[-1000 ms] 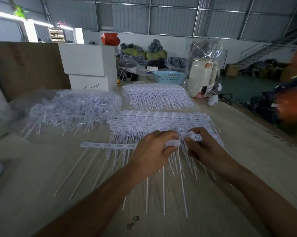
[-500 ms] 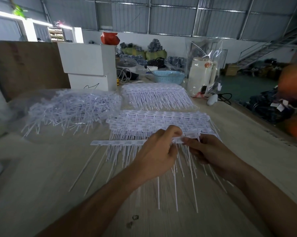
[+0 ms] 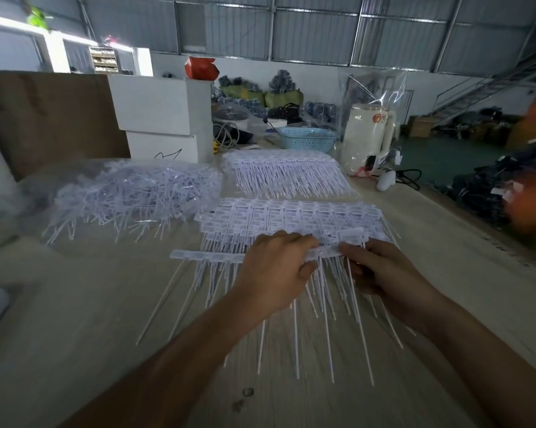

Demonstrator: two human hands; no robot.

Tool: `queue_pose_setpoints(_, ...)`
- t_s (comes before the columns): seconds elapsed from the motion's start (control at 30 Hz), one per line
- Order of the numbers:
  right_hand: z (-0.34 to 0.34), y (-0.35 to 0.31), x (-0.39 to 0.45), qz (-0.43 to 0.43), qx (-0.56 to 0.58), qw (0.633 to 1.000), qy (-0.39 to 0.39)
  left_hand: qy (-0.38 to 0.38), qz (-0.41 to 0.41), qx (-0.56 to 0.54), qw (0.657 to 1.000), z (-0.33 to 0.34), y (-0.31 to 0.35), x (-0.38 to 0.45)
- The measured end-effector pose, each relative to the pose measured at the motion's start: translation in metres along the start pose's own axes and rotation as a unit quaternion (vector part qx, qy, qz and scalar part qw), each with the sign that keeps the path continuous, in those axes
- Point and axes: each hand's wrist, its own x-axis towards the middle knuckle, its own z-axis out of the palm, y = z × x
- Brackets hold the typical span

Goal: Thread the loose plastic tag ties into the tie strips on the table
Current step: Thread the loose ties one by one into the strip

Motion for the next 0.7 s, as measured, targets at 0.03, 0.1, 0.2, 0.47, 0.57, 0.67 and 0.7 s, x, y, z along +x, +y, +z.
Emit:
queue_pose_setpoints(0.03,0.0,0.002,0.001,-0.015,-0.026,1.0,0.005,0.005,0.0,-0.003,1.0,0.0,-0.001,-0.001)
queue_pose_setpoints(0.1,0.002,0.005,0.002,-0.059,-0.107,0.992,0.026,0.012,0.002,-0.007,1.0,-0.001,-0.001,-0.001)
queue_pose_setpoints(0.2,0.0,0.009,0.005,-0.099,-0.167,0.981,0.031,0.023,0.016,-0.002,1.0,-0.004,-0.001,0.0)
queue_pose_setpoints(0.47,-0.002,0.008,0.005,-0.183,-0.234,0.955,0.018,0.006,0.058,-0.01,0.998,-0.001,-0.005,0.0)
queue_pose_setpoints(0.57,-0.003,0.011,0.006,-0.208,-0.289,0.934,0.035,-0.031,0.033,-0.094,0.995,0.003,-0.012,0.001)
queue_pose_setpoints(0.67,-0.002,0.012,0.002,-0.271,-0.365,0.89,0.039,-0.072,-0.012,-0.164,0.984,0.007,-0.019,0.005)
queue_pose_setpoints(0.7,-0.001,0.012,0.001,-0.281,-0.377,0.882,0.035,-0.079,-0.023,-0.184,0.979,0.007,-0.02,0.006)
